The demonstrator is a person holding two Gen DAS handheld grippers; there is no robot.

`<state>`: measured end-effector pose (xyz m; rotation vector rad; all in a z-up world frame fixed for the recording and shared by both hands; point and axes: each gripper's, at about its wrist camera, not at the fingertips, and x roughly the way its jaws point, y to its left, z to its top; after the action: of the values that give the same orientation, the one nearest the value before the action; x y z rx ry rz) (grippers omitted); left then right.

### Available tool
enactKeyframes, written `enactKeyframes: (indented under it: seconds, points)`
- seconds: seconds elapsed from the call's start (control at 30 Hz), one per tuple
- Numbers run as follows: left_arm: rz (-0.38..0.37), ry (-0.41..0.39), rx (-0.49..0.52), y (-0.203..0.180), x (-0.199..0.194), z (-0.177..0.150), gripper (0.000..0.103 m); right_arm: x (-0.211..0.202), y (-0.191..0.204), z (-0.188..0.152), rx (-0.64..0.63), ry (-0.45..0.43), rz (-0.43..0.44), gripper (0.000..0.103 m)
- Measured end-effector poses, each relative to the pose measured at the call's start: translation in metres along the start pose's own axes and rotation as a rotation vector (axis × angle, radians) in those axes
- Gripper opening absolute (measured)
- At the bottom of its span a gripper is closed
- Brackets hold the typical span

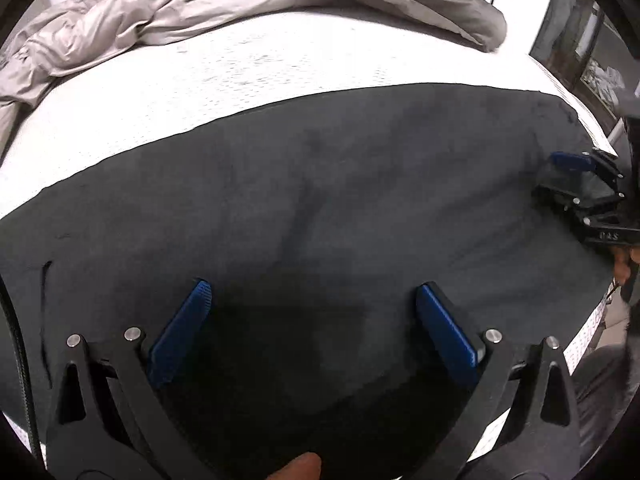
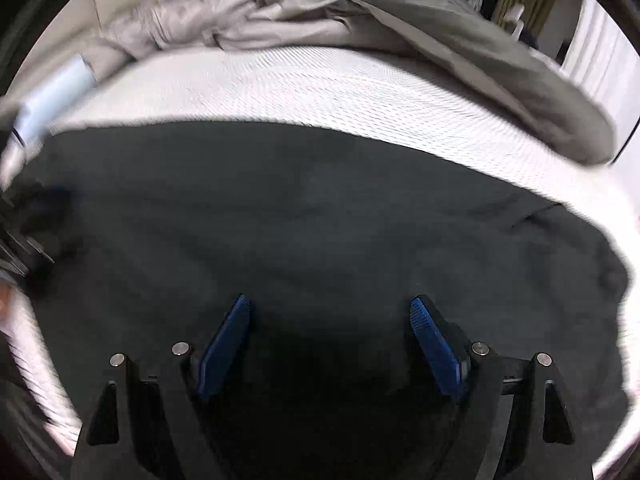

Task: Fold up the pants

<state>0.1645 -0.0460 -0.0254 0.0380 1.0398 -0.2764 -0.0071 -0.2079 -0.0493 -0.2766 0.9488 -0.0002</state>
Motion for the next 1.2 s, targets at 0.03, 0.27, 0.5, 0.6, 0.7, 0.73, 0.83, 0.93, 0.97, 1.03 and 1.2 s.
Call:
enactKeyframes:
  seconds: [0.03,0.27,0.5,0.6,0.7,0.73,0.83,0.93,0.97,1.03,1.2]
  points:
    - [0.006,-0.002,-0.011,0.007,-0.002,-0.003,0.102,0.000,-0.012,-0.003,0.007,-0.003,-0.056,0.085]
    - [0.035,-0.019,-0.089,0.053,-0.008,-0.007,0.102,-0.004,-0.106,-0.039,0.293,0.000,-0.206,0.089]
    - [-0.051,-0.091,-0.074,0.027,-0.026,0.018,0.102,-0.032,-0.064,-0.016,0.243,-0.099,-0.019,0.090]
    - [-0.107,-0.042,-0.041,-0.003,-0.008,0.031,0.102,-0.021,-0.020,0.005,0.164,-0.072,0.079,0.090]
    - [-0.187,0.022,0.057,-0.038,0.008,0.028,0.102,-0.007,0.029,0.013,0.042,-0.020,0.171,0.090]
    - [-0.179,0.031,0.111,-0.049,0.010,0.024,0.102,-0.004,0.043,0.011,0.002,-0.004,0.173,0.090]
    - [-0.125,0.038,0.226,-0.056,0.011,0.008,0.102,0.000,0.057,-0.003,-0.079,0.015,0.157,0.090]
    - [-0.134,0.034,0.175,-0.025,0.002,-0.002,0.102,-0.009,0.026,-0.021,-0.052,0.013,0.129,0.090]
    - [-0.111,0.029,0.153,-0.013,0.000,-0.005,0.103,-0.011,0.005,-0.029,-0.018,0.020,0.093,0.091]
    - [-0.076,0.024,0.081,0.018,-0.004,-0.011,0.103,-0.011,-0.032,-0.044,0.046,0.032,-0.030,0.092]
    - [-0.030,-0.008,0.010,0.039,-0.013,-0.008,0.102,-0.021,-0.089,-0.061,0.226,0.013,-0.124,0.092]
